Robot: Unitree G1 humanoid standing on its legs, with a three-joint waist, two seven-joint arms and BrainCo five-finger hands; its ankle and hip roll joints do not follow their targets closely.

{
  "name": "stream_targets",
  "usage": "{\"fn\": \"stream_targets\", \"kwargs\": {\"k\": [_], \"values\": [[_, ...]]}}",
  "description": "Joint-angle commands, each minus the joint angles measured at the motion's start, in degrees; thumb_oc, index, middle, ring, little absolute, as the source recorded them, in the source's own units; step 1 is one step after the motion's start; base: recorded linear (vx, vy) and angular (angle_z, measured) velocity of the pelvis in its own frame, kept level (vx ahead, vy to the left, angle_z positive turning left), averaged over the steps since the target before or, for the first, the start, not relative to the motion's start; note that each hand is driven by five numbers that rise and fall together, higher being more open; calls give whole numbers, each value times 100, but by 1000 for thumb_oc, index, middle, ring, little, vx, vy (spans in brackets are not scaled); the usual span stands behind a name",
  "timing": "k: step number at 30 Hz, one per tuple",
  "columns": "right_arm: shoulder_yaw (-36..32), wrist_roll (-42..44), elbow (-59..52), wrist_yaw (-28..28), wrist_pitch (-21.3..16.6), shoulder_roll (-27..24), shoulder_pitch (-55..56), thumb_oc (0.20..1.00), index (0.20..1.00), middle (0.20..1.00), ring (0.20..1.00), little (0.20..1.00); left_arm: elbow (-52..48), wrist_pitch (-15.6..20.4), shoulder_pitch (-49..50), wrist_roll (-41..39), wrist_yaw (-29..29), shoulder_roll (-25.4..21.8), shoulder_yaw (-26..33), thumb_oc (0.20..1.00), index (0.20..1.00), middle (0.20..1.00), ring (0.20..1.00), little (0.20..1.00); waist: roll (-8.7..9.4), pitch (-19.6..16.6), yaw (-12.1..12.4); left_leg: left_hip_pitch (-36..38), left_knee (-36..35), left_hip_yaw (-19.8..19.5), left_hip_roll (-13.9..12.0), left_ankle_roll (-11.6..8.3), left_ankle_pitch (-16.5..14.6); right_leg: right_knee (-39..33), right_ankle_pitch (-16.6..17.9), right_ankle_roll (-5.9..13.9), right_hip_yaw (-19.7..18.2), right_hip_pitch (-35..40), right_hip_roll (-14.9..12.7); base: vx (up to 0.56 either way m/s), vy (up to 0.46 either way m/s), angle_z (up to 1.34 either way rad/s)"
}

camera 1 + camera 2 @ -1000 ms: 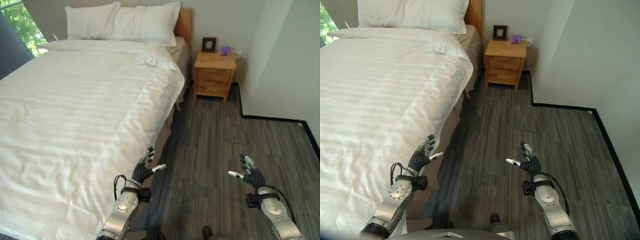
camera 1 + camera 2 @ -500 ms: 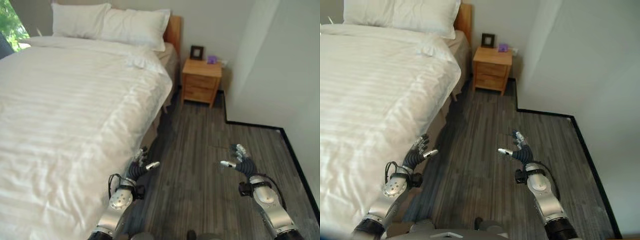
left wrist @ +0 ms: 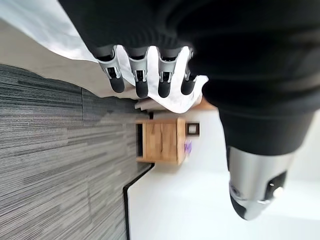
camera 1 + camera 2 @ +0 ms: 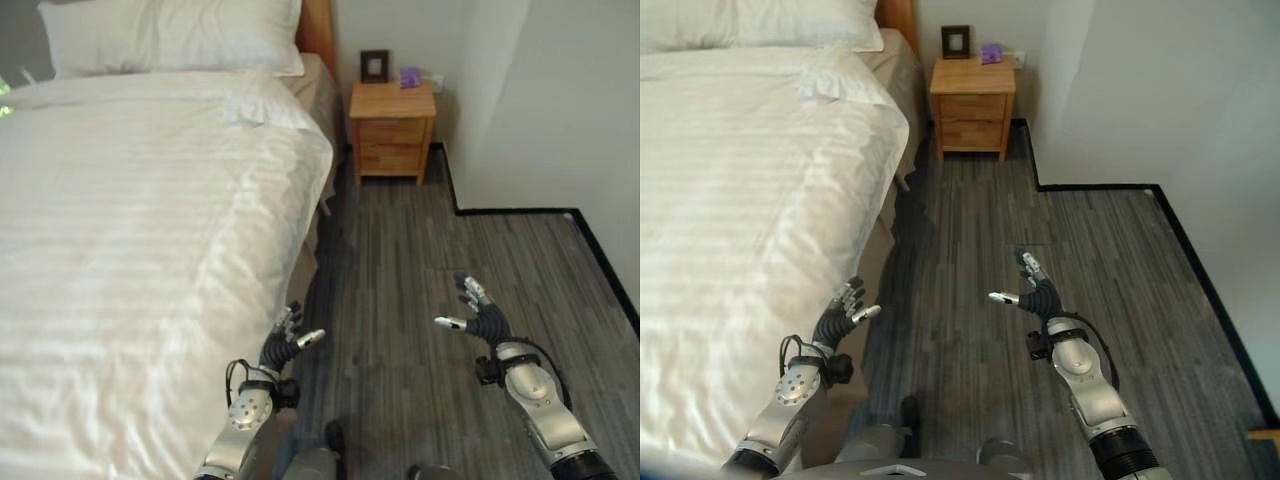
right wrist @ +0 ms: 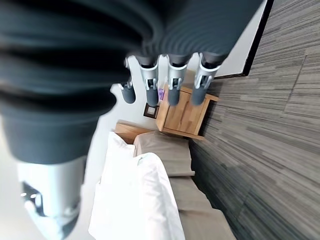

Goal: Making the bed.

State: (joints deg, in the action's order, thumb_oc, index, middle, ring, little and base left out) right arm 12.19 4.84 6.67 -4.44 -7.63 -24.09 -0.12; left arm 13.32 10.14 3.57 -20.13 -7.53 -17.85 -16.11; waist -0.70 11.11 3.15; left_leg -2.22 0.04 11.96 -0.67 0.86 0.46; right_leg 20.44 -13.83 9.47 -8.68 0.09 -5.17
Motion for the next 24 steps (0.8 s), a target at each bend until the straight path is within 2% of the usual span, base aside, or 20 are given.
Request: {"fn": "stream_targets", "kwargs": {"k": [1, 2, 3, 4, 5, 6, 7, 8, 9, 10, 12, 15, 17, 18, 20, 21, 22, 23, 24], "values": [[-2, -321, -612, -29, -290, -84, -240, 1000, 1000, 1000, 1000, 1000, -229, 296, -103, -21, 109, -208, -29, 1000, 1000, 1000, 1000, 1000, -81, -60, -264, 220, -504, -341, -82, 32, 537, 1915, 2380, 411, 544, 277, -112, 289, 78, 30], [0, -322, -612, -29, -289, -85, -244, 1000, 1000, 1000, 1000, 1000, -228, 296, -106, -20, 109, -206, -26, 1000, 1000, 1000, 1000, 1000, -54, -51, -277, 222, -504, -348, -52, 32, 533, 1985, 2335, 407, 551, 255, -142, 439, 117, 42], [1, -381, -619, -48, -279, -59, -246, 1000, 1000, 1000, 1000, 1000, -213, 285, -188, 11, 83, -254, -18, 1000, 1000, 1000, 1000, 1000, -96, 24, -374, 397, -504, -353, -51, 47, 376, 2040, 2100, 285, 855, -34, -388, 308, 21, 34], [-5, -376, -663, -30, -277, -49, -218, 1000, 1000, 1000, 1000, 1000, -209, 288, -238, 50, 96, -269, -23, 1000, 1000, 1000, 1000, 1000, -103, 59, -472, 530, -504, -369, -47, 32, 268, 1750, 1912, 193, 1119, -274, -552, 431, 14, 29], [-13, -364, -714, -18, -277, -53, -182, 1000, 1000, 1000, 1000, 1000, -230, 295, -259, 62, 103, -278, -21, 1000, 1000, 1000, 1000, 1000, -152, 73, -548, 610, -504, -417, -68, 20, 209, 1556, 1806, 136, 1279, -463, -550, 426, -60, 29], [-44, -349, -728, -15, -278, -58, -121, 1000, 1000, 1000, 1000, 1000, -256, 300, -271, 74, 92, -279, -12, 1000, 1000, 1000, 1000, 1000, -120, 116, -647, 748, -504, -501, -29, 6, 116, 1156, 1608, 65, 1365, -591, -477, 517, -132, 28], [-97, -327, -711, -19, -294, -66, -46, 1000, 1000, 1000, 1000, 1000, -323, 322, -259, 70, 89, -289, 7, 1000, 1000, 1000, 1000, 1000, -60, 114, -760, 908, -504, -641, 22, -35, -24, 453, 1448, 14, 1405, -624, -346, 528, -180, 45], [-132, -294, -707, -33, -292, -55, -10, 1000, 1000, 1000, 1000, 1000, -365, 342, -263, 84, 105, -279, 5, 1000, 1000, 1000, 1000, 1000, 18, 87, -837, 994, -504, -705, 100, -61, -109, -229, 1415, 7, 1290, -782, -211, 691, -255, 60], [-211, -227, -634, -87, -269, -12, 66, 1000, 1000, 1000, 1000, 1000, -406, 366, -313, 82, 109, -284, 52, 1000, 1000, 1000, 1000, 1000, 107, 81, -958, 1197, -504, -837, 136, -135, -352, -1476, 1512, 37, 1265, -763, -137, 477, -179, 72], [-211, -227, -632, -88, -269, -13, 66, 1000, 1000, 1000, 1000, 1000, -403, 367, -314, 81, 110, -283, 50, 1000, 1000, 1000, 1000, 1000, 85, 104, -972, 1233, -504, -853, 109, -140, -377, -1551, 1533, 36, 1295, -684, -113, 550, -171, 70], [-233, -202, -537, -112, -242, 64, 145, 1000, 1000, 1000, 1000, 1000, -267, 396, -412, 93, 88, -228, 141, 1000, 1000, 1000, 1000, 1000, 122, 73, -1076, 1615, -504, -941, 85, -247, -683, -2412, 1941, 134, 1626, -1136, -120, 599, -177, 62], [-250, -291, -475, -82, -207, 100, 334, 1000, 1000, 1000, 1000, 1000, -202, 383, -430, 120, 125, -159, 148, 1000, 1000, 1000, 1000, 1000, 93, 90, -1243, 2050, -504, -1092, 1, -300, -1007, -2443, 2074, 176, 1733, -1481, -87, 591, -212, 47], [-302, -326, -470, -48, -185, 91, 520, 1000, 1000, 1000, 1000, 1000, -212, 389, -441, 126, 187, -112, 136, 1000, 1000, 1000, 1000, 1000, 135, 29, -1345, 2347, -504, -1279, 9, -282, -1285, -2450, 2138, 124, 1542, -1389, -95, 523, -275, 61], [-316, -317, -470, -25, -178, 94, 567, 1000, 1000, 1000, 1000, 1000, -205, 383, -405, 142, 209, -78, 92, 1000, 1000, 1000, 1000, 1000, 181, 0, -1384, 2403, -504, -1355, 29, -300, -1263, -2455, 2288, 65, 1505, -1305, -148, 456, -283, 54], [-298, -296, -409, 10, -197, -9, 582, 1000, 1000, 1000, 1000, 1000, -214, 416, -397, 125, 179, 17, 37, 1000, 1000, 1000, 1000, 1000, 62, -52, -1451, 2487, -183, -1433, -80, -420, -1145, -2422, 2389, -31, 1509, -1125, -105, 461, -285, 36], [-323, -264, -378, 11, -180, -18, 594, 1000, 1000, 1000, 1000, 1000, -213, 428, -381, 121, 178, 41, 19, 1000, 1000, 1000, 1000, 1000, 9, -43, -1459, 2378, 267, -1431, -120, -549, -966, -2410, 2362, -78, 1535, -991, -89, 317, -202, 26], [-324, -263, -378, 11, -180, -20, 594, 1000, 1000, 1000, 1000, 1000, -213, 428, -382, 121, 178, 43, 19, 1000, 1000, 1000, 1000, 1000, 3, -45, -1469, 2359, 299, -1441, -126, -552, -984, -2410, 2361, -80, 1546, -990, -88, 337, -231, 7], [-274, -256, -219, -32, -162, -91, 489, 1000, 1000, 1000, 1000, 1000, -177, 445, -383, -128, 166, 141, 23, 1000, 1000, 1000, 1000, 1000, -82, 12, -1414, 1914, 1519, -1310, -193, -996, -181, -2411, 2218, -210, 1600, -638, -46, 350, -235, -13], [-239, -247, -169, -92, -152, -118, 414, 1000, 1000, 1000, 1000, 1000, -158, 456, -398, -240, 136, 156, 23, 1000, 1000, 1000, 1000, 1000, -78, 46, -1372, 1713, 2207, -1203, -260, -1156, 195, -2444, 2074, -315, 1592, -441, -4, 482, -350, -24]]}}
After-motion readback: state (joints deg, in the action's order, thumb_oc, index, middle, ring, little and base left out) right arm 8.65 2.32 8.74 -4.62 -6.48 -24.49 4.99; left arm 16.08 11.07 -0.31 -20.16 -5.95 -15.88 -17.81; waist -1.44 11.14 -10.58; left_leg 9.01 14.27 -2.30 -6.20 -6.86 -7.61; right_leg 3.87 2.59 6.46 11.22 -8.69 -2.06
